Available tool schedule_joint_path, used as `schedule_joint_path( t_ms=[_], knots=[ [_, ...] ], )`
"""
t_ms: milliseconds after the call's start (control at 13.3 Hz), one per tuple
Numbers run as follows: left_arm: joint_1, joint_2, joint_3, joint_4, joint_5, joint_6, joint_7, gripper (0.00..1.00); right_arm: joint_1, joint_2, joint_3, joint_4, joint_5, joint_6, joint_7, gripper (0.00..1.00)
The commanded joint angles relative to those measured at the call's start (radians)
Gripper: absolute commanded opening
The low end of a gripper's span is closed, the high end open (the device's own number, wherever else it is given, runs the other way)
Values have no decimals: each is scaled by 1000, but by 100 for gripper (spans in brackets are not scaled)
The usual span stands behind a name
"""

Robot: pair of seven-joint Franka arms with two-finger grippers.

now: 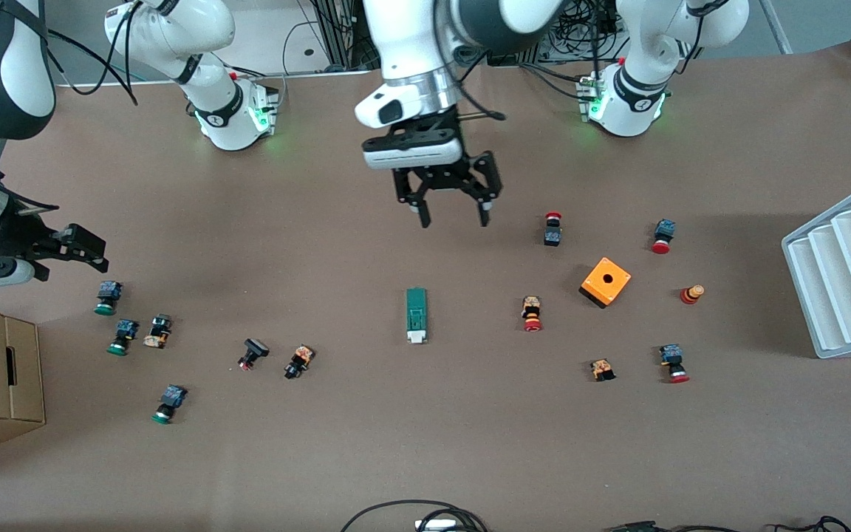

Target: Close load switch with both arms

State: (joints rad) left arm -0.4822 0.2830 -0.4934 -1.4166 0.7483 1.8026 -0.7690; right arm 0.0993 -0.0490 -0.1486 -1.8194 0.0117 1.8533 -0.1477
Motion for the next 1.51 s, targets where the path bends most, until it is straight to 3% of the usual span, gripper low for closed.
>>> schedule_joint_path(
  t_ms=[0, 302, 679, 1207, 1282, 1433],
  knots=[
    [92, -79, -4, -24, -98, 9, 157, 100, -4, 15, -2, 28, -7, -11, -10, 100],
    [195, -85, -5, -1, -193, 3, 178, 100, -4, 14, -2, 28, -6, -11, -9, 100],
    [307, -87, -4, 27, -280, -2, 356, 100, -3, 14, -2, 28, -6, -13, -9, 100],
    [522, -96, -4, 123, -490, -74, 484, 100, -4, 14, -3, 28, 5, -13, -9, 100],
    [543, -97, 10, 124, -524, -75, 484, 100, -6, 14, -3, 28, 5, -13, -9, 100],
    [544, -97, 105, 124, -616, -104, 485, 100, -4, 14, -3, 28, 5, -16, -9, 100]
  ],
)
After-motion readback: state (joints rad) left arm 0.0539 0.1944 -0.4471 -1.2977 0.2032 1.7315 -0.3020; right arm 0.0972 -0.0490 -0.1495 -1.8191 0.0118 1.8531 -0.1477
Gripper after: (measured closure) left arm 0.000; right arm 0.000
